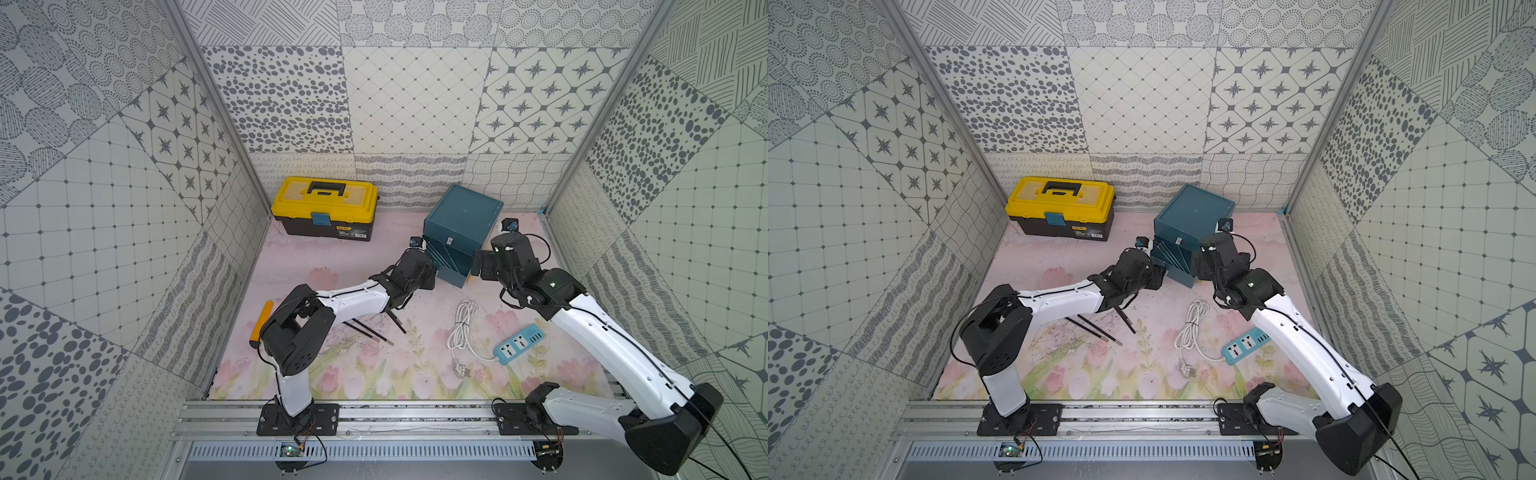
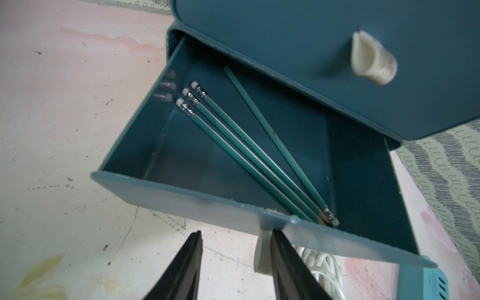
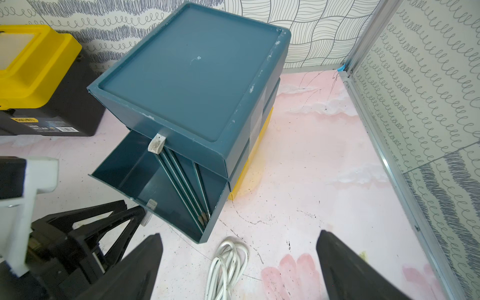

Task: Please place the pencils in the drawer according to their color
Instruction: Close the drawer in the storage box.

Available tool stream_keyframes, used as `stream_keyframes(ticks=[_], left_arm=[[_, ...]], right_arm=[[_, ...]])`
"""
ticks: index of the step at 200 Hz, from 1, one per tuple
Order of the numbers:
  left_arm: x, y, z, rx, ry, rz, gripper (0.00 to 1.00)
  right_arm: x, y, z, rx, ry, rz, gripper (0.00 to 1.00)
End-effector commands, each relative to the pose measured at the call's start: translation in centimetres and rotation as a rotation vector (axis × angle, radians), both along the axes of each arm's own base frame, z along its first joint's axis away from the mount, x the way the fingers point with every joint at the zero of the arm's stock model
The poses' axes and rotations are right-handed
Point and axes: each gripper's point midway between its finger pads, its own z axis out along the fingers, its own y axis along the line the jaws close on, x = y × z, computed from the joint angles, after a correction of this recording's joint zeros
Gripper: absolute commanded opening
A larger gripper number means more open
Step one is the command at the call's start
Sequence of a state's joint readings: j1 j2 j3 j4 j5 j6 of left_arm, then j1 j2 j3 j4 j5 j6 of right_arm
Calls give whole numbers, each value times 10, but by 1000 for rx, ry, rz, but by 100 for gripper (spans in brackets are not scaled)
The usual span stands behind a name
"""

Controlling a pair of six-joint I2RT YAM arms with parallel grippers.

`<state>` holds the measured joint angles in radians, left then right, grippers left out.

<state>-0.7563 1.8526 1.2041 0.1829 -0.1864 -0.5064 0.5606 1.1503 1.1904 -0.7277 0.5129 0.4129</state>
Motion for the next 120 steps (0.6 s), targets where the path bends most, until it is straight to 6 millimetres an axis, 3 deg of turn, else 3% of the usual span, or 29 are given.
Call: stream_keyframes(ticks=[1, 120], left_arm=[[20, -19, 22, -88, -76, 8, 45], [55, -41, 23, -155, -115, 62, 47]], right_arm=[[-1, -1, 15, 53, -57, -7, 99], [-4, 0, 18, 73, -63, 2, 99]])
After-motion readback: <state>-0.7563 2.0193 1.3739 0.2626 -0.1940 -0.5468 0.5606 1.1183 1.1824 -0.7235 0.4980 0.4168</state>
